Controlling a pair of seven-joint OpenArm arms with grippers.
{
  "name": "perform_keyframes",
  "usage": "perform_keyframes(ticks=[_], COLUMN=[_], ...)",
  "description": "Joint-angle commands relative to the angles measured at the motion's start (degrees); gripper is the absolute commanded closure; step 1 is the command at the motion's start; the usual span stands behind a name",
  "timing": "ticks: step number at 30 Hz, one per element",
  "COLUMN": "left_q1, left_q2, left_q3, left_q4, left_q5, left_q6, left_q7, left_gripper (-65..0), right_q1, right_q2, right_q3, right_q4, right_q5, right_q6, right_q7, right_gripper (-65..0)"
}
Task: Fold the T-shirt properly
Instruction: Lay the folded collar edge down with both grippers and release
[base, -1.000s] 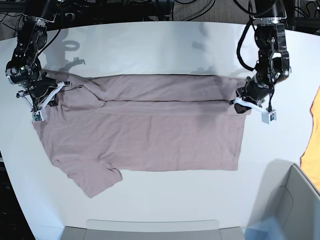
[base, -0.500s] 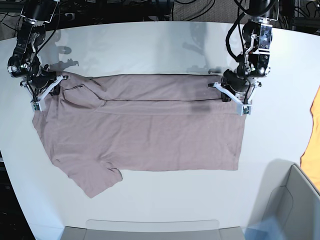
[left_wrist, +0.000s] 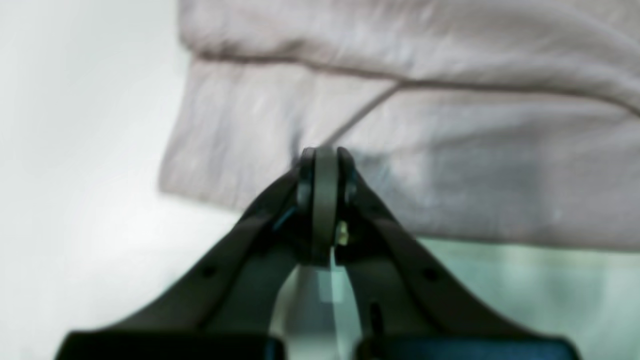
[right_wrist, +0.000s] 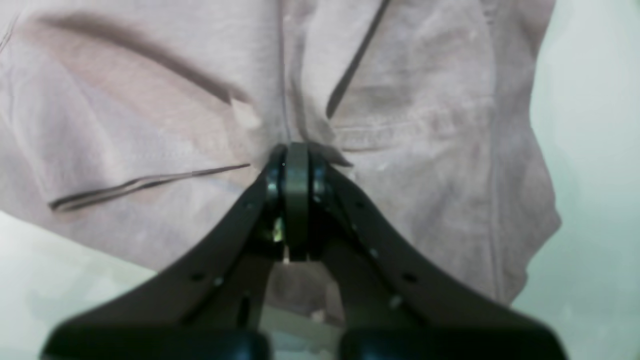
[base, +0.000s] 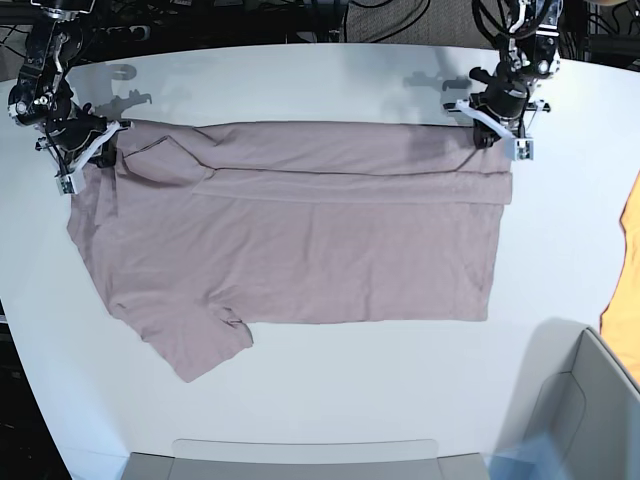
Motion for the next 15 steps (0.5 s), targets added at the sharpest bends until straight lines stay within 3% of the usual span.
perform_keyframes(ticks=[1,6,15], left_q1=[3.44,5.46,11.61], left_q2=[-0.09,0.0,0.0], left_q3=[0.58,0.58,0.06], left_q4=[-2.44,-2.17,-1.56], left_q5=[1.68,1.68,1.68], left_q6=[2.59,2.59,2.59], left_q7=[15.6,15.6,15.6], left_gripper=[0.0,0.0,0.0], right_q1=[-1.38,-2.08,-2.87], right_q2=[0.94,4.2,7.27], right_q3=[-0.88,-5.1,-9.49], right_q4=[-0.91,-0.91,-0.91], right_q5=[-4.33,-4.33,-4.33], right_q6=[-0.34,-0.34,-0.34], right_q7=[-6.99,-6.9,-6.9], right_gripper=[0.0,0.0,0.0])
